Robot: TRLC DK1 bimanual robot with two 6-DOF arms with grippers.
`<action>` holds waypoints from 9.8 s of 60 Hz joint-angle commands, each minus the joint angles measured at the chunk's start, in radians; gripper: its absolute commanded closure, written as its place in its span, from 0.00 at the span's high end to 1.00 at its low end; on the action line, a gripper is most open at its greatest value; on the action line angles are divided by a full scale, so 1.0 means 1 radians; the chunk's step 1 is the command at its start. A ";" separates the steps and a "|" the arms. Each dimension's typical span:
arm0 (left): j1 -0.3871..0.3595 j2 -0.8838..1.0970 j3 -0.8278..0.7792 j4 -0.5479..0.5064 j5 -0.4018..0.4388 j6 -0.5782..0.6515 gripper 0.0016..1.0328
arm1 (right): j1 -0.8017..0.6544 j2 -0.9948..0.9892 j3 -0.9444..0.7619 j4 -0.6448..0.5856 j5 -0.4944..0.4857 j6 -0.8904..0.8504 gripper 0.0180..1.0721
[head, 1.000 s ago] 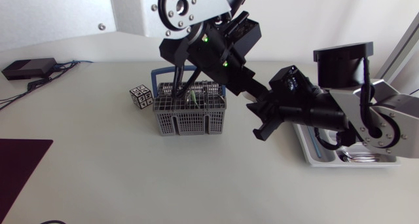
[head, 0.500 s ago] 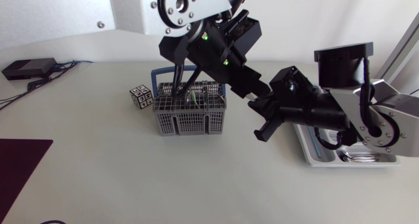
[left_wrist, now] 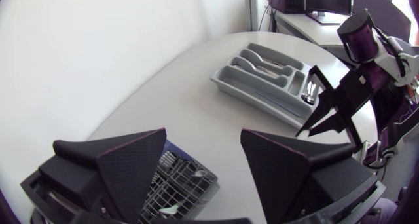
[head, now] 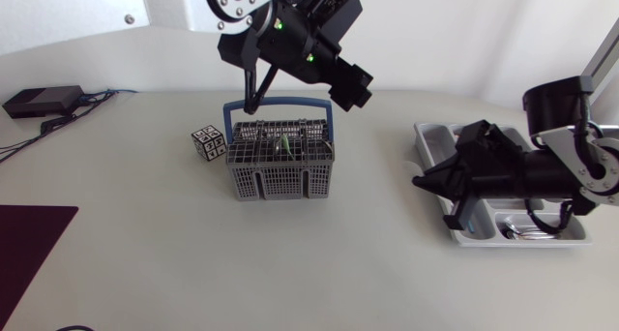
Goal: Transfer all utensils from the basket to the drawer tray.
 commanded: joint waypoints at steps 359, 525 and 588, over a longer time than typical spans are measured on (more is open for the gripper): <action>-0.062 -0.004 -0.005 -0.144 0.013 -0.312 0.10 | 0.492 0.015 -0.042 0.520 0.555 0.298 0.05; 0.195 -0.243 -0.501 0.065 -0.120 -0.024 0.90 | -0.199 0.214 0.335 -0.541 -0.059 -0.339 0.64; 0.269 -0.376 -0.814 0.331 0.072 0.197 0.90 | 0.502 0.719 0.844 -0.141 0.181 0.667 0.26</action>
